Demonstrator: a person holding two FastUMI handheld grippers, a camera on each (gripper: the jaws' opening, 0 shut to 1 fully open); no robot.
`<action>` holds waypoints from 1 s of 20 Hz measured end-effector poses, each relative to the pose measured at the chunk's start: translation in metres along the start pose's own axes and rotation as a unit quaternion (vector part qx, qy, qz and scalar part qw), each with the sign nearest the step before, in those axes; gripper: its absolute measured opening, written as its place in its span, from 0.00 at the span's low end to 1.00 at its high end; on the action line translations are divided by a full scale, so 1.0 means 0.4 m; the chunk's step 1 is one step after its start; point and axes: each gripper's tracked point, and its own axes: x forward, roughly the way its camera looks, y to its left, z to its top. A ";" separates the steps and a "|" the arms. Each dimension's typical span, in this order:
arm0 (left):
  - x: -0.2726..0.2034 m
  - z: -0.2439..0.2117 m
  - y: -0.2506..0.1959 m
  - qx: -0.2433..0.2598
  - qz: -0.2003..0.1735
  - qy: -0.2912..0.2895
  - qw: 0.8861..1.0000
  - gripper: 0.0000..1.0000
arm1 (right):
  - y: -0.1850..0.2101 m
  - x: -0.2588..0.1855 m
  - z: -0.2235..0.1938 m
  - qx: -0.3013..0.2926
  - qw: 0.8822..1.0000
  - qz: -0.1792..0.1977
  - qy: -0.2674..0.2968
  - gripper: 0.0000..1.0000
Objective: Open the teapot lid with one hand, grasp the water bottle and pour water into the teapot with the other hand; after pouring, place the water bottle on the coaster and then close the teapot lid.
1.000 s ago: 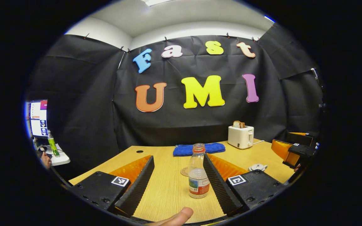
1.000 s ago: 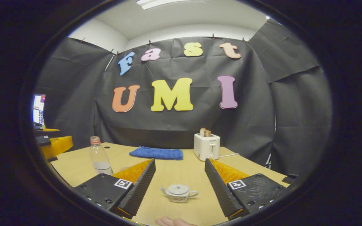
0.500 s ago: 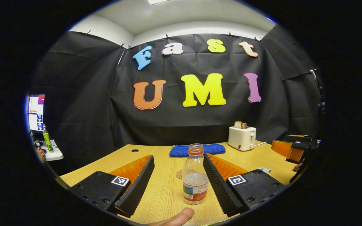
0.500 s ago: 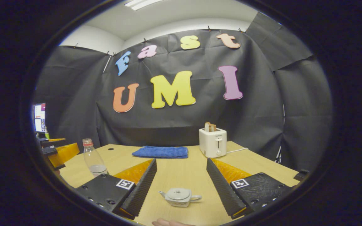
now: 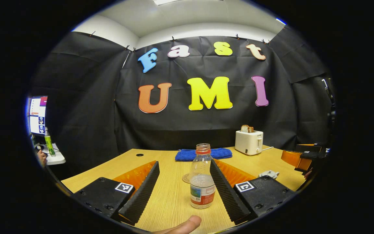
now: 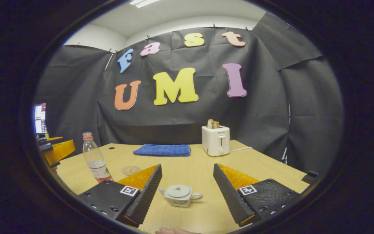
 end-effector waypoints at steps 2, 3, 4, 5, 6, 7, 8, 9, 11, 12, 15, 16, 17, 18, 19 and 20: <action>0.002 -0.015 0.006 -0.001 0.001 0.003 1.000 0.98 | -0.005 0.017 -0.015 -0.012 1.000 -0.006 0.003 0.96; 0.006 -0.023 0.016 -0.001 0.005 0.006 1.000 0.98 | -0.006 0.030 -0.024 -0.017 1.000 -0.009 0.007 0.96; 0.011 -0.035 0.022 -0.001 0.008 0.011 1.000 0.98 | -0.001 0.040 -0.037 -0.019 1.000 -0.010 0.010 0.93; 0.015 -0.045 0.026 -0.002 0.009 0.017 1.000 0.98 | 0.003 0.054 -0.048 -0.021 1.000 -0.014 0.013 0.96; 0.017 -0.052 0.028 -0.003 0.010 0.021 1.000 0.98 | -0.004 0.069 -0.061 -0.025 0.999 -0.027 0.018 0.96; 0.020 -0.057 0.029 -0.004 0.011 0.024 1.000 0.98 | -0.012 0.084 -0.074 -0.034 0.998 -0.040 0.025 0.96; 0.022 -0.061 0.030 -0.003 0.011 0.025 1.000 0.98 | -0.011 0.098 -0.090 -0.042 0.997 -0.047 0.032 0.96; 0.026 -0.064 0.030 -0.001 0.012 0.026 1.000 0.98 | -0.007 0.106 -0.103 -0.046 0.997 -0.047 0.040 0.96; 0.027 -0.066 0.025 0.003 0.010 0.026 1.000 0.98 | 0.005 0.128 -0.125 -0.041 0.997 -0.036 0.050 0.94; 0.027 -0.069 0.020 0.004 0.008 0.026 1.000 0.98 | -0.002 0.137 -0.136 -0.039 0.997 -0.036 0.053 0.86; 0.029 -0.075 0.006 0.012 0.004 0.027 1.000 0.98 | 0.006 0.147 -0.134 -0.042 0.998 -0.021 0.044 0.80; 0.029 -0.078 -0.001 0.015 0.003 0.028 0.999 0.98 | 0.011 0.143 -0.132 -0.045 0.998 -0.017 0.038 0.77; 0.028 -0.083 -0.007 0.018 0.001 0.029 0.999 0.98 | 0.013 0.146 -0.129 -0.048 0.998 -0.014 0.035 0.75; 0.029 -0.086 -0.008 0.020 0.000 0.031 0.999 0.98 | 0.010 0.149 -0.135 -0.052 0.998 -0.016 0.036 0.66; 0.029 -0.090 -0.010 0.021 0.000 0.032 0.999 0.98 | 0.019 0.149 -0.137 -0.052 0.998 -0.008 0.037 0.58; 0.033 -0.094 -0.013 0.021 -0.002 0.034 0.999 0.98 | 0.027 0.149 -0.141 -0.052 0.998 -0.003 0.038 0.50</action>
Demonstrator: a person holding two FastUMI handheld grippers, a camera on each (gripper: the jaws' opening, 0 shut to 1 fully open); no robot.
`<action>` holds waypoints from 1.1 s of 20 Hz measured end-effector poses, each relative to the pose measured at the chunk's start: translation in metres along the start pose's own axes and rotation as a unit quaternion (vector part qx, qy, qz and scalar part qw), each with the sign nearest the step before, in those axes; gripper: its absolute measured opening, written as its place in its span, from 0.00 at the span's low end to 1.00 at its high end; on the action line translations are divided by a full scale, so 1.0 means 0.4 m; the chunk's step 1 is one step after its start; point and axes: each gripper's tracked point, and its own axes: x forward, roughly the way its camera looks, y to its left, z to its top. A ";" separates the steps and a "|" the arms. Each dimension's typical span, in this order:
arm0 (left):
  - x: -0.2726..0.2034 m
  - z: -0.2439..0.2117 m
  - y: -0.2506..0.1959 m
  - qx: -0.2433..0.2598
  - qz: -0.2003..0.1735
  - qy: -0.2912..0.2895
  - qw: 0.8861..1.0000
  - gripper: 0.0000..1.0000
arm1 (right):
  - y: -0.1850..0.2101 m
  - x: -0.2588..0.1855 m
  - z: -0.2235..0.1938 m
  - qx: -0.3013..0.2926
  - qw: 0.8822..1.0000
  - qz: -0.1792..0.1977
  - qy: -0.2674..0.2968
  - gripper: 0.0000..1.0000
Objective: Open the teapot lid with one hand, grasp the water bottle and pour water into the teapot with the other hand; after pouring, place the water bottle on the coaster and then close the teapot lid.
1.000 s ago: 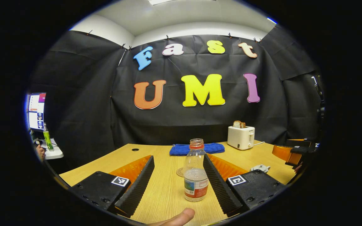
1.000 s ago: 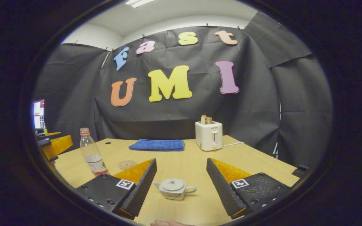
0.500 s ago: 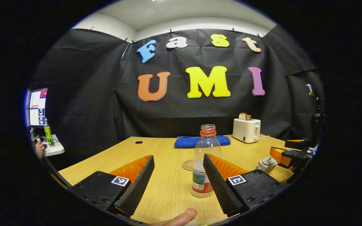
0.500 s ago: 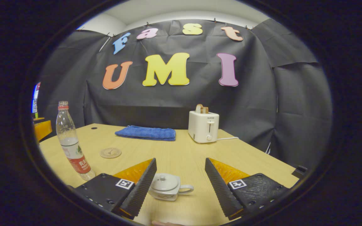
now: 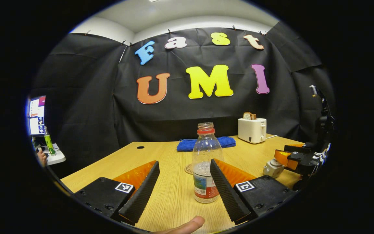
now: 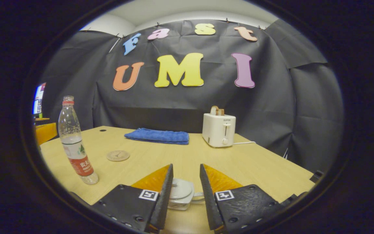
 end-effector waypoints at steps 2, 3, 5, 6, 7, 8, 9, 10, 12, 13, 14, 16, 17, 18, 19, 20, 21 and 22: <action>0.002 0.000 -0.001 0.000 -0.001 0.002 1.000 0.98 | 0.008 0.000 0.002 -0.006 1.000 0.004 0.001 0.34; 0.000 0.001 -0.001 0.001 0.000 0.002 1.000 0.98 | 0.018 0.005 -0.004 -0.007 1.000 0.010 0.007 0.32; -0.002 -0.001 -0.004 0.002 -0.001 0.003 1.000 0.98 | 0.035 0.008 -0.031 -0.004 0.999 0.024 0.028 0.36; -0.001 0.000 -0.005 0.002 -0.002 0.003 1.000 0.98 | 0.038 0.009 -0.030 -0.001 0.999 0.025 0.031 0.30; -0.002 -0.002 -0.007 0.001 -0.002 0.002 1.000 0.98 | 0.038 0.010 -0.027 0.000 0.999 0.027 0.031 0.31; -0.001 -0.003 -0.005 0.001 -0.003 0.003 1.000 0.98 | 0.039 0.011 -0.027 0.002 0.999 0.028 0.031 0.31; 0.002 -0.004 -0.004 0.001 -0.002 0.005 1.000 0.98 | 0.040 0.010 -0.031 0.006 0.999 0.031 0.034 0.31; 0.002 -0.006 -0.003 0.002 -0.002 0.006 1.000 0.98 | 0.039 0.012 -0.034 0.011 0.999 0.029 0.036 0.21; 0.006 -0.014 -0.001 -0.001 -0.001 0.008 1.000 0.98 | 0.041 0.017 -0.032 0.006 0.999 0.030 0.037 0.15; 0.007 -0.019 -0.004 -0.003 -0.002 0.010 1.000 0.98 | 0.036 0.029 -0.035 0.001 0.999 0.022 0.034 0.15; 0.008 -0.028 -0.008 -0.006 -0.005 0.014 1.000 0.98 | 0.034 0.028 -0.035 -0.001 0.999 0.018 0.033 0.10; 0.008 -0.042 -0.015 -0.013 -0.012 0.022 1.000 0.98 | 0.032 0.020 -0.030 -0.004 0.999 0.022 0.032 0.04; 0.009 -0.049 -0.017 -0.018 -0.016 0.024 0.999 0.98 | 0.033 0.017 -0.027 -0.001 0.999 0.023 0.031 0.05; 0.011 -0.054 -0.019 -0.022 -0.019 0.027 0.999 0.98 | 0.033 0.014 -0.023 0.000 0.999 0.024 0.030 0.04; 0.012 -0.060 -0.021 -0.026 -0.022 0.028 0.999 0.98 | 0.036 0.013 -0.013 0.001 0.999 0.026 0.028 0.04; 0.012 -0.060 -0.023 -0.030 -0.024 0.028 0.999 0.98 | 0.039 0.008 0.003 -0.005 1.000 0.024 0.018 0.04; 0.014 -0.060 -0.021 -0.033 -0.024 0.028 0.999 0.98 | 0.041 -0.002 0.027 -0.016 1.000 0.022 0.001 0.04; 0.015 -0.064 -0.023 -0.036 -0.026 0.027 0.999 0.98 | 0.047 -0.014 0.050 -0.026 0.999 0.023 -0.013 0.04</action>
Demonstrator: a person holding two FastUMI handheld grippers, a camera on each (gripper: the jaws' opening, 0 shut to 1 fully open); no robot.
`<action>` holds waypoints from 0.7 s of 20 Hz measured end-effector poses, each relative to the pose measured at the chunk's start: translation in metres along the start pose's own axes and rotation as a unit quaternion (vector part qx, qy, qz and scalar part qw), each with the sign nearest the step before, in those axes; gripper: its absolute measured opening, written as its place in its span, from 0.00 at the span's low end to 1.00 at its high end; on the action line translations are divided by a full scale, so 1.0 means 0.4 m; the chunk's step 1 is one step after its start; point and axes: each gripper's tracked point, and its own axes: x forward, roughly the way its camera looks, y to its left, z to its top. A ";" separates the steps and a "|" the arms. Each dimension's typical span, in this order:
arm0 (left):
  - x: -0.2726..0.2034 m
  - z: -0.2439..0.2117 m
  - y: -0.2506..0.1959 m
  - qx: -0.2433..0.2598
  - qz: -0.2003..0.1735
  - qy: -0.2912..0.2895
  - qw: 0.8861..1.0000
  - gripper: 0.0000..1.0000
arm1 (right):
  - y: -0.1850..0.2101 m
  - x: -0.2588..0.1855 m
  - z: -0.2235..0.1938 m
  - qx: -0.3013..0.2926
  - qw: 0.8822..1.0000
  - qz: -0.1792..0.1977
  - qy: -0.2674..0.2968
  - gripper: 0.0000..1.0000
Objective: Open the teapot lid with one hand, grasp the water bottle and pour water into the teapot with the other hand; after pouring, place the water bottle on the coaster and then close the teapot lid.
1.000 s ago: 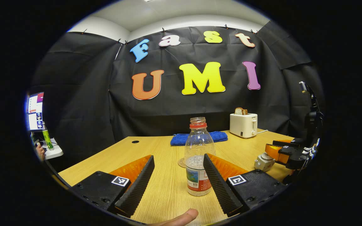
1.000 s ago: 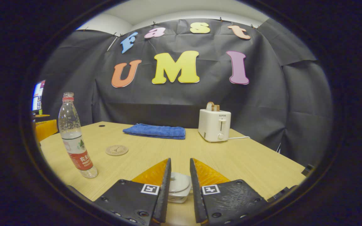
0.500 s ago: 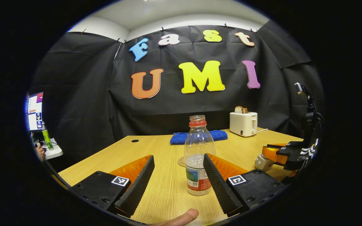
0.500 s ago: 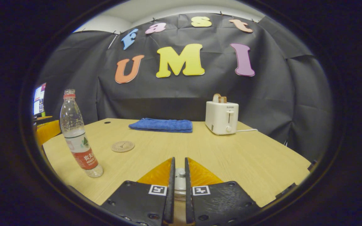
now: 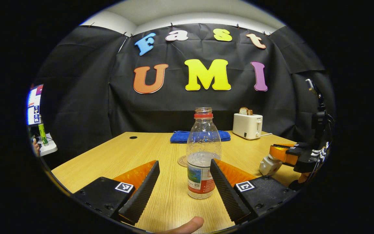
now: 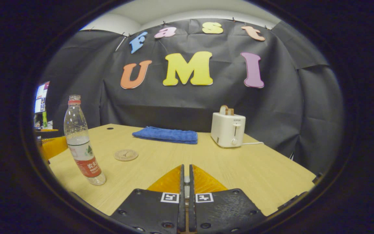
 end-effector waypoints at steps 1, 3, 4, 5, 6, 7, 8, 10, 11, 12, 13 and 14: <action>0.004 -0.002 -0.005 -0.003 -0.005 0.000 1.000 0.98 | 0.008 -0.007 0.015 -0.010 1.000 0.001 -0.008 0.04; 0.010 -0.009 -0.017 -0.007 -0.014 -0.001 1.000 0.98 | 0.022 -0.019 0.031 -0.018 1.000 0.009 -0.019 0.04; 0.013 -0.012 -0.026 -0.006 -0.017 0.000 1.000 0.98 | 0.025 -0.022 0.035 -0.018 1.000 0.011 -0.020 0.00; 0.017 -0.015 -0.032 -0.004 -0.020 0.000 1.000 0.98 | 0.025 -0.028 0.034 -0.017 1.000 0.014 -0.020 0.00; 0.019 -0.019 -0.038 0.002 -0.021 0.001 1.000 0.98 | 0.018 -0.029 0.035 -0.014 1.000 0.015 -0.020 0.00; 0.020 -0.022 -0.044 0.007 -0.022 0.000 1.000 0.98 | 0.014 -0.033 0.033 -0.007 1.000 0.017 -0.021 0.00; 0.025 -0.023 -0.048 0.012 -0.024 0.000 1.000 0.98 | 0.014 -0.033 0.031 -0.003 1.000 0.021 -0.021 0.00; 0.038 -0.028 -0.060 0.015 -0.030 -0.001 0.999 0.98 | 0.001 -0.036 0.024 0.002 1.000 0.022 -0.015 0.00; 0.046 -0.033 -0.068 0.016 -0.034 0.001 0.999 0.98 | -0.008 -0.038 0.021 0.002 1.000 0.020 -0.013 0.00; 0.050 -0.033 -0.074 0.016 -0.038 -0.001 0.999 0.98 | -0.017 -0.044 0.022 0.000 1.000 0.015 -0.016 0.00; 0.060 -0.033 -0.078 0.016 -0.040 -0.003 0.999 0.98 | -0.027 -0.048 0.026 -0.005 1.000 0.009 -0.022 0.00; 0.071 -0.036 -0.080 0.017 -0.041 -0.003 0.999 0.98 | -0.038 -0.052 0.028 -0.010 1.000 0.003 -0.027 0.00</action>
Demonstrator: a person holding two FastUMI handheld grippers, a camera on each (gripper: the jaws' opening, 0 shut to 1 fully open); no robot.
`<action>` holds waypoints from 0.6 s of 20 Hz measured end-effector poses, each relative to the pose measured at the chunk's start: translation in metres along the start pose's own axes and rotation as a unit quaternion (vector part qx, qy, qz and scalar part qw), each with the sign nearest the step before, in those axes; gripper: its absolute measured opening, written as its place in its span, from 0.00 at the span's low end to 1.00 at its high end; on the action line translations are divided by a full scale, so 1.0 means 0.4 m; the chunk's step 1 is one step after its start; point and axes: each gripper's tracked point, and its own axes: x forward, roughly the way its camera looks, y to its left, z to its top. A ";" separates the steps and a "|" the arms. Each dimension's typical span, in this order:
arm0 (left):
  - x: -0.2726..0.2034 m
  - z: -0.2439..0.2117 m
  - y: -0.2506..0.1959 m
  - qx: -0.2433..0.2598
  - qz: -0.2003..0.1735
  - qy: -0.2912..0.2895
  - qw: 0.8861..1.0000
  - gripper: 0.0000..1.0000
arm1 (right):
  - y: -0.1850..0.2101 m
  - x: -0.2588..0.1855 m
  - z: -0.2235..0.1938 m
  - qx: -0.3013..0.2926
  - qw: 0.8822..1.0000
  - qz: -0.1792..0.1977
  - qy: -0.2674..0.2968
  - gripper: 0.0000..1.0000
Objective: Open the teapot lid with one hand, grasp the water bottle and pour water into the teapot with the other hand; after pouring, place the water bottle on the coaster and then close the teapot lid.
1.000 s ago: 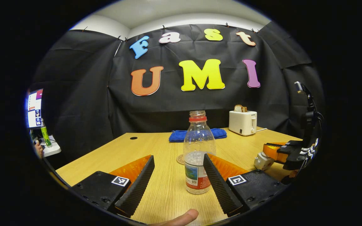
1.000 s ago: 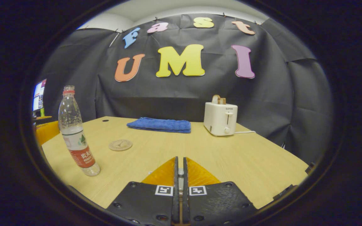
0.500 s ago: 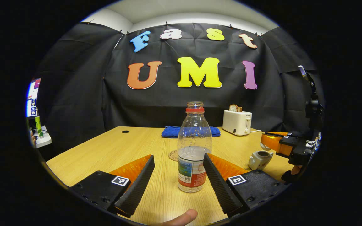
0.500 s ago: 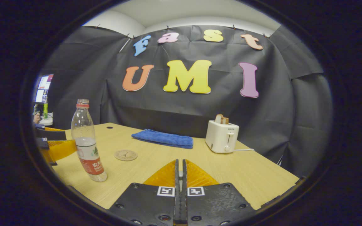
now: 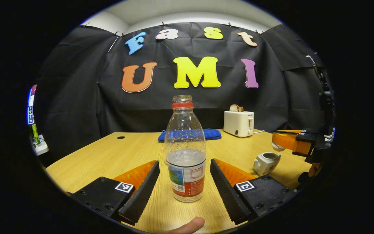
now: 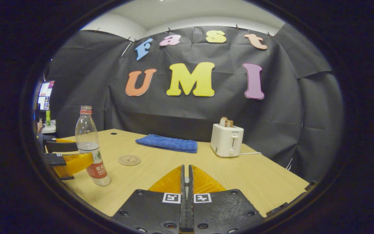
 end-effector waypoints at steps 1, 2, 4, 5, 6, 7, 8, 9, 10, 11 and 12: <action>0.012 -0.004 0.002 0.000 0.002 0.001 1.000 0.98 | -0.008 0.000 -0.001 -0.003 1.000 -0.005 -0.003 0.00; 0.022 -0.003 0.006 -0.001 0.004 0.000 1.000 0.98 | -0.014 0.000 -0.004 -0.004 1.000 -0.007 -0.004 0.00; 0.038 -0.003 0.011 -0.008 0.007 -0.007 1.000 0.98 | -0.022 -0.002 -0.012 0.000 1.000 -0.008 -0.003 0.00; 0.047 -0.006 0.003 -0.011 -0.001 -0.008 1.000 0.98 | -0.031 -0.002 -0.014 0.004 1.000 -0.010 -0.002 0.00; 0.051 -0.007 -0.003 -0.011 -0.007 -0.009 1.000 0.98 | -0.041 -0.002 -0.016 0.009 1.000 -0.011 -0.001 0.00; 0.056 -0.008 -0.008 -0.005 -0.013 -0.011 1.000 0.96 | -0.049 -0.004 -0.021 0.015 1.000 -0.013 0.001 0.00; 0.060 -0.012 -0.007 0.006 -0.015 -0.011 1.000 0.91 | -0.058 -0.004 -0.027 0.019 1.000 -0.014 0.003 0.00; 0.063 -0.006 -0.001 0.013 -0.013 -0.018 1.000 0.82 | -0.068 -0.006 -0.033 0.023 1.000 -0.017 0.006 0.00; 0.067 -0.005 -0.004 0.018 -0.014 -0.020 1.000 0.81 | -0.078 -0.008 -0.044 0.026 0.999 -0.020 0.010 0.00; 0.068 -0.009 -0.006 0.021 -0.015 -0.019 0.999 0.80 | -0.093 -0.011 -0.055 0.030 0.999 -0.026 0.016 0.00; 0.067 -0.007 -0.010 0.026 -0.015 -0.019 0.999 0.80 | -0.107 -0.015 -0.063 0.034 0.999 -0.031 0.019 0.00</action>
